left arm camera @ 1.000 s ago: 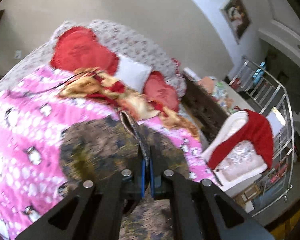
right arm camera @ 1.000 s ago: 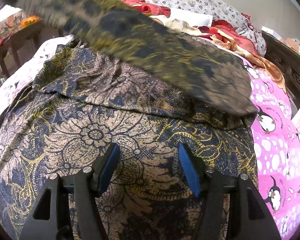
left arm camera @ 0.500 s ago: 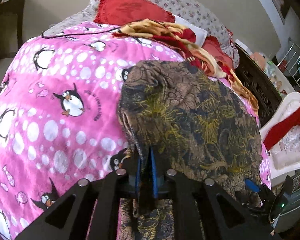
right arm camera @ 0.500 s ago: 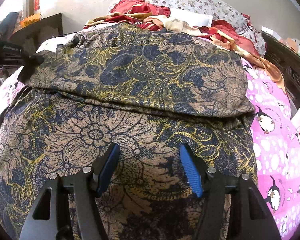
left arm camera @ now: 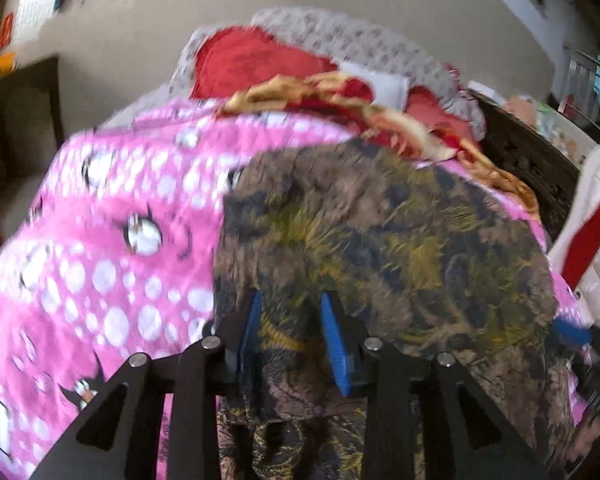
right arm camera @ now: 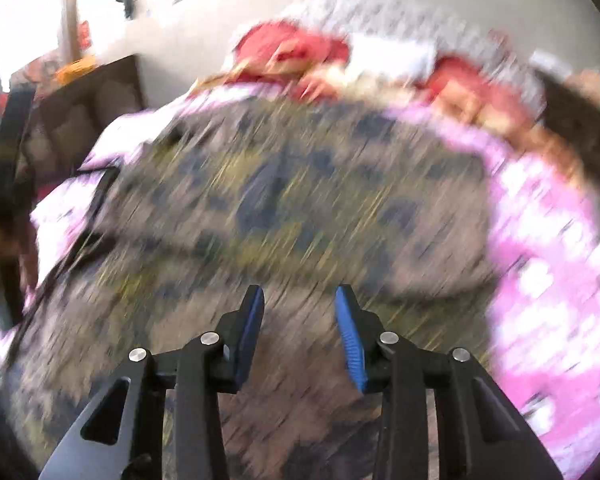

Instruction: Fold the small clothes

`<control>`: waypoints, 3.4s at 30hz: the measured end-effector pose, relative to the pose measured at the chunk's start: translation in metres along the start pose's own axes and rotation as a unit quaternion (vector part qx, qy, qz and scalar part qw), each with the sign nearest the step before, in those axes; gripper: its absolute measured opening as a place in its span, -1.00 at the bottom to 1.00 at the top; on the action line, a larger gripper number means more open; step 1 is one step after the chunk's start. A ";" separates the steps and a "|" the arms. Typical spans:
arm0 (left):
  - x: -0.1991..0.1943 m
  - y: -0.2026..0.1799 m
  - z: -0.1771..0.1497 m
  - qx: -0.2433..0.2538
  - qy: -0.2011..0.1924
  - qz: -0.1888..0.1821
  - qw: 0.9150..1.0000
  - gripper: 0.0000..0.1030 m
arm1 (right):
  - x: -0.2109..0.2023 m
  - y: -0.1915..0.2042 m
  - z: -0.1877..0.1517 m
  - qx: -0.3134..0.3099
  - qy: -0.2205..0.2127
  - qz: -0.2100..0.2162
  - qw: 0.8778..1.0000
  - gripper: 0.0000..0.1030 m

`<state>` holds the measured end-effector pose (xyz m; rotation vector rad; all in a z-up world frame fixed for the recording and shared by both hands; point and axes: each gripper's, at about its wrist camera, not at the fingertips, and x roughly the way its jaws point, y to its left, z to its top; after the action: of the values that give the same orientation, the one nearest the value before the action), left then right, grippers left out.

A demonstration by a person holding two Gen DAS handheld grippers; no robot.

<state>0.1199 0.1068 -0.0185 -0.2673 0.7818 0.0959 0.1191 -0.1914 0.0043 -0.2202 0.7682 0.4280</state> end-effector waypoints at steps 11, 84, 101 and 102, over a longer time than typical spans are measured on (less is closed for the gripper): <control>0.034 0.021 -0.019 -0.044 0.017 -0.014 0.999 -0.09 | 0.064 -0.106 0.000 0.066 0.077 -0.042 0.994 -0.98; 0.051 -0.099 -0.045 0.095 0.045 -0.009 0.994 0.48 | 0.077 -0.012 -0.013 0.049 0.028 -0.052 0.997 -0.70; 0.052 -0.098 -0.045 0.093 0.045 -0.014 0.995 0.54 | 0.078 -0.010 -0.013 0.044 0.028 -0.058 0.997 -0.70; 0.052 -0.098 -0.045 0.094 0.045 -0.014 0.995 0.54 | 0.078 -0.009 -0.013 0.041 0.028 -0.061 0.997 -0.70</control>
<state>0.1440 -0.0006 -0.0656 -0.1051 0.8704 -0.0158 0.1651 -0.1813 -0.0605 -0.2017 0.8205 0.2747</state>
